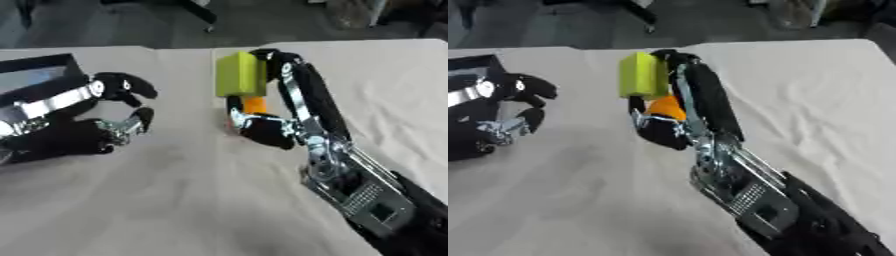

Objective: Pick up the objects with one hand, pass them to the other hand, and then place them into the box on the other side of the table.

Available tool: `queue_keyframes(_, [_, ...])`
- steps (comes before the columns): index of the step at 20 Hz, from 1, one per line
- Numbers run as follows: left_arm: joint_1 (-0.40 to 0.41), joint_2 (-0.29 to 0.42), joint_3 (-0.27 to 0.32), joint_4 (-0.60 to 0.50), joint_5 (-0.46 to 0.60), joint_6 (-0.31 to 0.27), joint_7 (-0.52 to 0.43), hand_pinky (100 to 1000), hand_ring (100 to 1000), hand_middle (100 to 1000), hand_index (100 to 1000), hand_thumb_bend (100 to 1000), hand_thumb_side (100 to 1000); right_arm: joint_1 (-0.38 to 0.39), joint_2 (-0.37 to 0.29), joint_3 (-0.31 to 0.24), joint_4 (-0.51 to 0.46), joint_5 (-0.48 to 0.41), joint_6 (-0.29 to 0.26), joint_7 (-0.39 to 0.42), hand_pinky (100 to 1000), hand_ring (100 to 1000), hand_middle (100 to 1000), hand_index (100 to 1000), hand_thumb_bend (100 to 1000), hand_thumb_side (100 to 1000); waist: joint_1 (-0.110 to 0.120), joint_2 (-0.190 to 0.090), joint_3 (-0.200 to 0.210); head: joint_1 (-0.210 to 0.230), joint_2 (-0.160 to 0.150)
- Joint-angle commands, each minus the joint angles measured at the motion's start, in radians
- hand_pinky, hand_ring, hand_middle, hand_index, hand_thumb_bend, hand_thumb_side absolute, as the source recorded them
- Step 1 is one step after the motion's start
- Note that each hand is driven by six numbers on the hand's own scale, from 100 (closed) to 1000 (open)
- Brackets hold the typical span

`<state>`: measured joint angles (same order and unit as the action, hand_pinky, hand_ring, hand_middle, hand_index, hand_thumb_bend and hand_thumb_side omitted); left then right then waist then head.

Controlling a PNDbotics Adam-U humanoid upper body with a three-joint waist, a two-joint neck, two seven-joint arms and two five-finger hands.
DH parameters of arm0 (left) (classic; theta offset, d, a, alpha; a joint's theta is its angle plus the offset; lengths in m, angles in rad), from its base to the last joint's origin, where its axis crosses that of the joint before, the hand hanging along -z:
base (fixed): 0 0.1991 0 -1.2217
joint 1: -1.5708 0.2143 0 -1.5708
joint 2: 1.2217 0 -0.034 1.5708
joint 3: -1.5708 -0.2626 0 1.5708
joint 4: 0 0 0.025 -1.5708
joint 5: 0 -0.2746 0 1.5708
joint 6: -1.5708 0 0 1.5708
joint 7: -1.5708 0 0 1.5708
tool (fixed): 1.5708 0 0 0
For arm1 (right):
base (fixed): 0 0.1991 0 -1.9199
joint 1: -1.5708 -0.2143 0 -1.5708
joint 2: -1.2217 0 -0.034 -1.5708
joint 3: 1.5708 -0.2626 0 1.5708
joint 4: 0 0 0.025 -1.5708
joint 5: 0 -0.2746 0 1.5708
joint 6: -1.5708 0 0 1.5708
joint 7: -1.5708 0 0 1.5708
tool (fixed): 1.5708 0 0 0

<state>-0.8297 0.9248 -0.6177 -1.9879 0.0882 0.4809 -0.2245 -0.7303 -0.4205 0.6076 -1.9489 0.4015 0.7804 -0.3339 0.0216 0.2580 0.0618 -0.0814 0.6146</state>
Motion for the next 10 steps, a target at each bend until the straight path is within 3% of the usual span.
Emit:
queue_keyframes(1, [-0.032, 0.0, 0.003, -0.012, -0.029, 0.0, 0.014, 1000, 887, 925, 899, 100, 775, -0.018, -0.02, -0.01, -0.028, 0.066, 0.127, -0.066, 798, 683, 587, 577, 100, 100, 0.015, -0.022, 0.002, -0.002, 0.007])
queue_keyframes(5, [-0.053, -0.017, -0.01, -0.012, -0.035, 0.015, 0.02, 1000, 885, 924, 899, 100, 784, -0.021, -0.022, -0.015, -0.046, 0.131, 0.127, 0.001, 797, 683, 588, 578, 100, 100, 0.016, -0.023, 0.003, -0.001, 0.006])
queue_keyframes(10, [-0.09, -0.055, -0.046, -0.012, -0.018, 0.074, 0.019, 1000, 885, 926, 923, 100, 871, -0.032, -0.024, -0.014, -0.051, 0.217, 0.127, 0.064, 786, 682, 593, 585, 100, 100, 0.02, -0.023, 0.006, 0.002, 0.009])
